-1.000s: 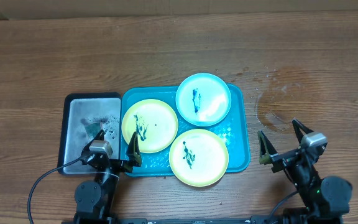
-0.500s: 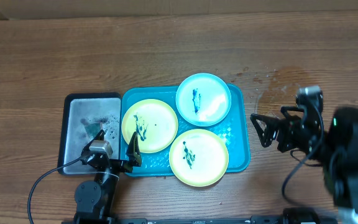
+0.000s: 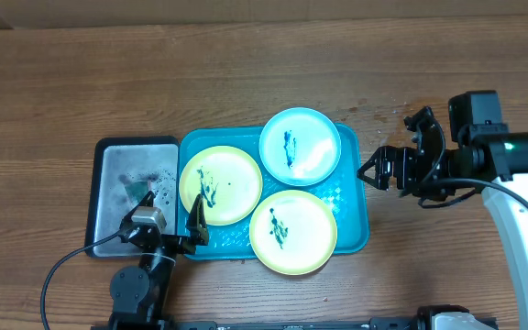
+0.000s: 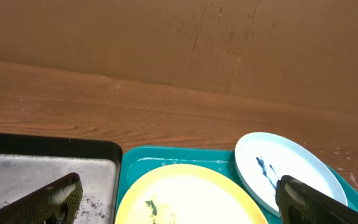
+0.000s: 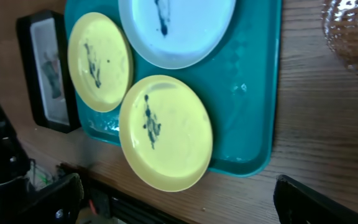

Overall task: Clean dirty plates on tray and stack at the side
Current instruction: 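Raise both arms and move them over the teal tray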

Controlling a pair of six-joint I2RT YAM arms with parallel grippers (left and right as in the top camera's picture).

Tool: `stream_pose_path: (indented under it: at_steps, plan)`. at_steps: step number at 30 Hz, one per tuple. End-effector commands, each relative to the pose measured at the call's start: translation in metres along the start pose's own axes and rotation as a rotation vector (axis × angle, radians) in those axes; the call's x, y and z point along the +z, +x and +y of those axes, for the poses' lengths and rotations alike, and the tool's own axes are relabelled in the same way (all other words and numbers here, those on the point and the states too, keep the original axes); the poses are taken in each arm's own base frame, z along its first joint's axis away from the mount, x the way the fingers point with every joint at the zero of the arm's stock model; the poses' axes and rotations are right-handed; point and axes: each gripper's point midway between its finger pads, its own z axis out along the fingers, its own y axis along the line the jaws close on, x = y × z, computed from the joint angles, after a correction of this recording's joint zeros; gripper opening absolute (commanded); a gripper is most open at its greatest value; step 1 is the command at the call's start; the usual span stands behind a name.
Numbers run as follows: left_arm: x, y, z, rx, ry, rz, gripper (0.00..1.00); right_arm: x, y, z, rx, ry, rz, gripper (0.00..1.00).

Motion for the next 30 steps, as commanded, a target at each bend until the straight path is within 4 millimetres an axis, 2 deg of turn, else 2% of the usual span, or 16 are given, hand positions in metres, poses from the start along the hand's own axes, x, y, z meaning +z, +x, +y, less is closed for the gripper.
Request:
stream_pose_path:
  at_steps: [1, 6, 11, 15, 19, 23, 26, 30]
  plan:
    - [0.0, 0.0, 0.001, 0.012, -0.003, -0.004, 1.0, -0.013, -0.009, -0.001, -0.064, 0.087, -0.078, 1.0]
    - [0.0, 0.0, 0.001, 0.012, -0.003, -0.004, 1.0, -0.019, -0.016, -0.003, -0.12, 0.162, -0.14, 1.0]
    - [0.0, 0.0, 0.001, 0.012, -0.003, -0.005, 1.0, -0.02, -0.023, -0.001, -0.134, 0.161, -0.167, 1.0]
    - [-0.001, -0.014, 0.002, 0.015, -0.016, -0.064, 1.0, -0.02, -0.024, -0.001, -0.136, 0.16, -0.173, 1.0]
    - [-0.001, -0.019, 0.0, 0.006, -0.002, -0.083, 0.99, -0.021, -0.03, 0.001, -0.147, 0.156, -0.197, 1.0]
    - [-0.001, -0.011, -0.016, -0.025, 0.09, -0.04, 1.0, -0.021, -0.033, 0.004, -0.154, 0.142, -0.209, 1.0]
    - [-0.004, 0.002, -0.017, -0.115, 0.088, 0.057, 1.0, -0.021, -0.034, 0.004, -0.156, 0.142, -0.213, 1.0]
    - [-0.006, -0.006, -0.017, -0.122, 0.052, 0.135, 1.0, -0.021, -0.034, 0.004, -0.156, 0.142, -0.213, 1.0]
